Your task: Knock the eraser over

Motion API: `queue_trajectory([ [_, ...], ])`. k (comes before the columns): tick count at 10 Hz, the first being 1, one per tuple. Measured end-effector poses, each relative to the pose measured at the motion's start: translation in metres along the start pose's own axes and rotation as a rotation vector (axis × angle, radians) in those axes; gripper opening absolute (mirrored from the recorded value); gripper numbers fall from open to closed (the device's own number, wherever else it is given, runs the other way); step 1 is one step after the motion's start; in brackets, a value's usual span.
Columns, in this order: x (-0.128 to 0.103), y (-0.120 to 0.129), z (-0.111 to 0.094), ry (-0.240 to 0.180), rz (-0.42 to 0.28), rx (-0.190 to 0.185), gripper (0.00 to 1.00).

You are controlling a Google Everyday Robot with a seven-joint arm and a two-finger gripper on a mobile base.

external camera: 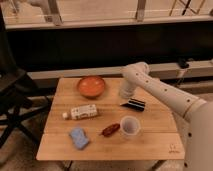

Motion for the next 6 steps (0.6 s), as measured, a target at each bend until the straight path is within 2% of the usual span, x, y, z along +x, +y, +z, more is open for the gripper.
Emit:
queue_trajectory([
  [6, -0.0005, 0.0066, 0.0015, -0.021, -0.029, -0.031, 0.01],
])
